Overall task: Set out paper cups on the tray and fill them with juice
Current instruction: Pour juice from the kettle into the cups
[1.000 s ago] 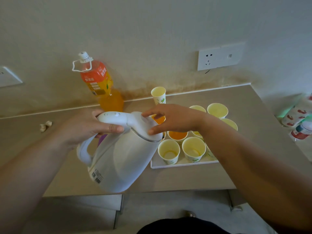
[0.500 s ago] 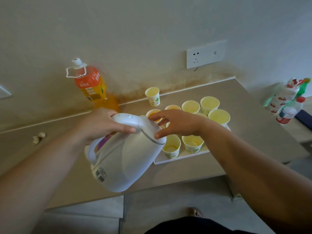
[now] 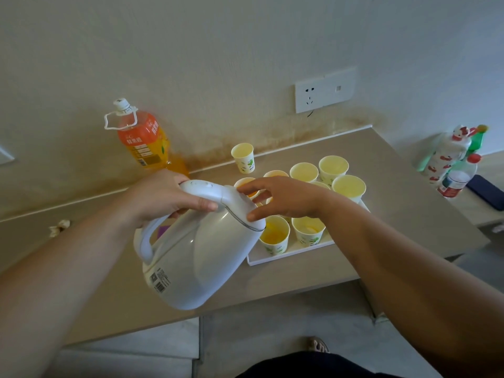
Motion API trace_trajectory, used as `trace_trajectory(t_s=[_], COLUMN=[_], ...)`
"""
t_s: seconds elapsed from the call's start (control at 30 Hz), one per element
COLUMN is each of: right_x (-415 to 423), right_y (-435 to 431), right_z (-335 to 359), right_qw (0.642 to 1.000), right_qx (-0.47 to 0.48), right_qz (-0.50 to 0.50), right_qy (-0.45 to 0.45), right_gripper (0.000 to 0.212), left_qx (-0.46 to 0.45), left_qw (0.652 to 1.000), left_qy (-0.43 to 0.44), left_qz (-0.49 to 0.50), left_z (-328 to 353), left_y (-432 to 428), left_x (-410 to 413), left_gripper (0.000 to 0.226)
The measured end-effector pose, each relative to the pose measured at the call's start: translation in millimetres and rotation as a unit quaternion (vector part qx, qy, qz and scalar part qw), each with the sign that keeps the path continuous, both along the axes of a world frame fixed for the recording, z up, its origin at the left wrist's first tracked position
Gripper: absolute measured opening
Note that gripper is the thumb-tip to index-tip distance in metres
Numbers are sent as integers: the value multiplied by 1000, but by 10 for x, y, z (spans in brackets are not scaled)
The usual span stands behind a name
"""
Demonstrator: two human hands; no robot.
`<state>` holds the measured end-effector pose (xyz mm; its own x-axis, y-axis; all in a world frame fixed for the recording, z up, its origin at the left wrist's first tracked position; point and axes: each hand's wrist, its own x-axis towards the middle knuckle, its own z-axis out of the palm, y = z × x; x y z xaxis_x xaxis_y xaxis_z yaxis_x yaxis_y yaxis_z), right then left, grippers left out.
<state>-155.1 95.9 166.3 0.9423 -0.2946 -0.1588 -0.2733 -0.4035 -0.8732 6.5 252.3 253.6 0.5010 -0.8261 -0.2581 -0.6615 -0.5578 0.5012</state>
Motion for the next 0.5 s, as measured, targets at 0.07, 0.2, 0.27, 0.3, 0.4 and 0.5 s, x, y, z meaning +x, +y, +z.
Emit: trace_trajectory(t_s=[0.07, 0.2, 0.27, 0.3, 0.4, 0.5], right_x=[4, 17, 24, 26, 31, 42], right_y=[5, 20, 30, 32, 40, 47], right_z=[13, 38, 55, 61, 79, 92], right_qw=[1000, 1000, 1000, 1000, 1000, 1000], right_qx=[1, 0, 2, 1, -3, 1], right_qz=[1, -1, -2, -2, -3, -2], right_qy=[-5, -11, -14, -16, -18, -18], right_gripper=[67, 67, 66, 66, 65, 64], left_qx=[-1, 0, -4, -5, -5, 0], left_qw=[1000, 1000, 1000, 999, 999, 1000], left_qy=[-2, -15, -13, -11, -17, -13], left_qz=[3, 19, 28, 30, 31, 24], left_z=[19, 52, 64, 67, 82, 107], left_y=[2, -6, -4, 0, 10, 16], left_x=[-2, -24, -29, -27, -16, -9], left_gripper=[69, 45, 41, 42, 47, 54])
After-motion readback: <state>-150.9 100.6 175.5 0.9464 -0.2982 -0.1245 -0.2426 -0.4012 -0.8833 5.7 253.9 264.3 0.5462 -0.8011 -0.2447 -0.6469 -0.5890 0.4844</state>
